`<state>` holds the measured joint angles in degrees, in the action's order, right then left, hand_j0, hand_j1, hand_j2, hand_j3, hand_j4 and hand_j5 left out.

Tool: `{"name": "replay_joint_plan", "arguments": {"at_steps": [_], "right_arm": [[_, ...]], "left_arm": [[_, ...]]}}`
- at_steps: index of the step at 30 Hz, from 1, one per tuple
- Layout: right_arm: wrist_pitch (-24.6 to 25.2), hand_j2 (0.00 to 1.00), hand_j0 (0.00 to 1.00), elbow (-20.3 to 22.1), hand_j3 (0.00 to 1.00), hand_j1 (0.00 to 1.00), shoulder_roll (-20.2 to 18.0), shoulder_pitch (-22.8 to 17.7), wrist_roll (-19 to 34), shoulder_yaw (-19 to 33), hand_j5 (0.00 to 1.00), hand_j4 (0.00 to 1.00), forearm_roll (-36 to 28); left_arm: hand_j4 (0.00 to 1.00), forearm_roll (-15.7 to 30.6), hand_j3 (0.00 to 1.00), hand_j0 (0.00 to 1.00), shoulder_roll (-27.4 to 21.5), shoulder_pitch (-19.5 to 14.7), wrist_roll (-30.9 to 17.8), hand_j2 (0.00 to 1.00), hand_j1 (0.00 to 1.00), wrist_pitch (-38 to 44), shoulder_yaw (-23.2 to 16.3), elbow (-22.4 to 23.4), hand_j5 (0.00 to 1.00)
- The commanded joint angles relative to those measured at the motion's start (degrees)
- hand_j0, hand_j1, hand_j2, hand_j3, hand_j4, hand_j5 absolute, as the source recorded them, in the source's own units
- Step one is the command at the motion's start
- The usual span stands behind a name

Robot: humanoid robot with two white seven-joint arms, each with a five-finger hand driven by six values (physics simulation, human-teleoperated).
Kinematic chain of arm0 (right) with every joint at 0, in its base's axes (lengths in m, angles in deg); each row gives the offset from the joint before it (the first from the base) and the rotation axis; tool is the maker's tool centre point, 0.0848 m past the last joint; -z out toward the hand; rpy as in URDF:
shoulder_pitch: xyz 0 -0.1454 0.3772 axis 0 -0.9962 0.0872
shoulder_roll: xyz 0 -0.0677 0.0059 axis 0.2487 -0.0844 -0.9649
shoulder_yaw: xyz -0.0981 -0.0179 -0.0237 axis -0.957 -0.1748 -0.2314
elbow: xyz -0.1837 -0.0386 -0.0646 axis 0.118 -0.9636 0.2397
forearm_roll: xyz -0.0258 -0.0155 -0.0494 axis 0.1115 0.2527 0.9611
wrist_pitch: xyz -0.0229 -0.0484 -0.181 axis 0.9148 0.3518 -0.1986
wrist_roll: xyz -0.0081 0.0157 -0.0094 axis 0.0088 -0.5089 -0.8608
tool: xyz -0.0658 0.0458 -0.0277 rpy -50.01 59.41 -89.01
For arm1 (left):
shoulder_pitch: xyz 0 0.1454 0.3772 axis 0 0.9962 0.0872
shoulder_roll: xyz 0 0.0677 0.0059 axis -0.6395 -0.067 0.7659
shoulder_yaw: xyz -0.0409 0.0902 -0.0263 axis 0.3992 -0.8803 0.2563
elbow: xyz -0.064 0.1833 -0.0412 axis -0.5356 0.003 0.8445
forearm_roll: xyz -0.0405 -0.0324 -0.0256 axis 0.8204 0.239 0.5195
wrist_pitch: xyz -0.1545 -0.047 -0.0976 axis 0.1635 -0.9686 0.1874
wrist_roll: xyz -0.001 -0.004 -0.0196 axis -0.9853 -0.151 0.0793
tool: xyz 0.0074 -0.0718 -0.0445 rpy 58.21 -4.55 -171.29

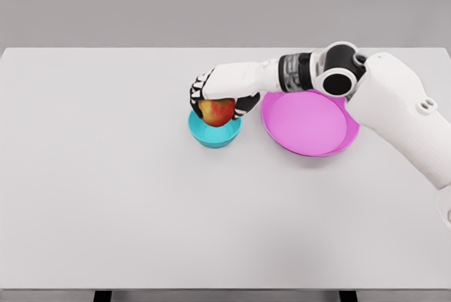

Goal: Put the apple from the pink plate into the blue bowl with your right arm

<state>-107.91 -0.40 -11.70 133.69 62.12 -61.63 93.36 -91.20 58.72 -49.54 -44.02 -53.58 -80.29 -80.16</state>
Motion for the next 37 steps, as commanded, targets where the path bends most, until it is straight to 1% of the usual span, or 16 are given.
{"name": "replay_joint_plan", "arguments": {"at_steps": [1,2,3,10,13,15,16,17,19,21,22,24,26,27,30,37], "right_arm": [[0.18,0.34,0.34,-1.06,0.34,0.34,0.34,0.00,-0.08,-0.22,0.34,0.34,-0.29],[0.18,0.90,0.90,-1.85,0.90,0.90,0.43,0.00,-0.08,-0.22,0.90,0.90,-0.29],[0.18,1.00,1.00,-1.50,1.00,1.00,0.43,0.00,-0.08,-0.22,1.00,1.00,-0.29],[0.18,1.00,1.00,-1.06,1.00,1.00,0.25,0.62,-0.08,0.22,1.00,1.00,-0.29],[0.18,1.00,1.00,2.36,1.00,1.00,-0.80,1.23,-0.08,3.64,1.00,1.00,-0.38],[0.18,1.00,1.00,5.70,1.00,1.00,-4.49,0.44,-0.08,7.77,1.00,1.00,-0.82],[0.18,1.00,1.00,7.63,1.00,1.00,-7.12,0.00,-0.08,9.62,1.00,1.00,-0.99],[0.18,1.00,1.00,8.52,1.00,1.00,-9.59,-1.75,-0.08,11.29,1.00,1.00,-1.17],[0.18,1.00,1.00,8.34,1.00,1.00,-13.72,-6.15,-0.08,18.32,1.00,1.00,-1.43],[0.18,1.00,1.00,7.99,1.00,1.00,-16.62,-11.60,-0.08,27.28,1.00,1.00,-1.52],[0.18,1.00,1.00,7.99,1.00,1.00,-16.62,-15.11,-0.08,33.34,1.00,1.00,-2.57],[0.18,1.00,1.00,7.81,1.00,1.00,-16.36,-21.00,-0.08,42.31,1.00,1.00,-4.07],[0.18,1.00,1.00,6.41,1.00,1.00,-16.80,-24.87,-0.08,46.71,1.00,1.00,-4.07],[0.18,1.00,1.00,4.74,1.00,1.00,-16.71,-26.10,-0.08,47.50,1.00,1.00,-4.07],[0.18,1.00,1.00,1.84,1.00,1.00,-16.45,-26.89,-0.08,47.59,1.00,1.00,-3.89],[0.18,1.00,1.00,1.84,1.00,1.00,-16.01,-27.33,-0.08,47.59,1.00,1.00,-3.45]], "left_arm": [[1.00,-0.01,1.00,1.00,0.00,0.00,-0.01,1.00,1.00,0.05,0.00,0.00,1.00],[1.00,-0.01,1.00,1.00,0.00,0.00,-0.01,1.00,1.00,-0.04,0.00,0.00,1.00],[1.00,-0.01,1.00,1.00,0.00,0.00,-0.01,1.00,1.00,0.05,0.00,0.00,1.00],[1.00,-0.01,1.00,1.00,0.00,0.00,-0.01,1.00,1.00,-0.04,0.00,0.00,1.00],[1.00,-0.01,1.00,1.00,0.00,0.00,-0.01,1.00,1.00,0.05,0.00,0.00,1.00],[1.00,-0.01,1.00,1.00,0.00,0.00,-0.01,1.00,1.00,0.05,0.00,0.00,1.00],[1.00,-0.01,1.00,1.00,0.00,0.00,-0.01,1.00,1.00,0.05,0.00,0.00,1.00],[1.00,-0.01,1.00,1.00,0.00,0.00,-0.01,1.00,1.00,-0.04,0.00,0.00,1.00],[1.00,-0.01,1.00,1.00,0.00,0.00,-0.01,1.00,1.00,0.05,0.00,0.00,1.00],[1.00,-0.01,1.00,1.00,0.00,0.00,-0.01,1.00,1.00,0.05,0.00,0.00,1.00],[1.00,-0.01,1.00,1.00,0.00,0.00,-0.01,1.00,1.00,-0.04,0.00,0.00,1.00],[1.00,-0.01,1.00,1.00,0.00,0.00,-0.01,1.00,1.00,0.05,0.00,0.00,1.00],[1.00,-0.01,1.00,1.00,0.00,0.00,-0.01,1.00,1.00,-0.04,0.00,0.00,1.00],[1.00,-0.01,1.00,1.00,0.00,0.00,-0.01,1.00,1.00,0.05,0.00,0.00,1.00],[1.00,-0.01,1.00,1.00,0.00,0.00,-0.01,1.00,1.00,0.05,0.00,0.00,1.00],[1.00,-0.01,1.00,1.00,0.00,0.00,0.43,1.00,1.00,0.05,0.00,0.00,1.00]]}}
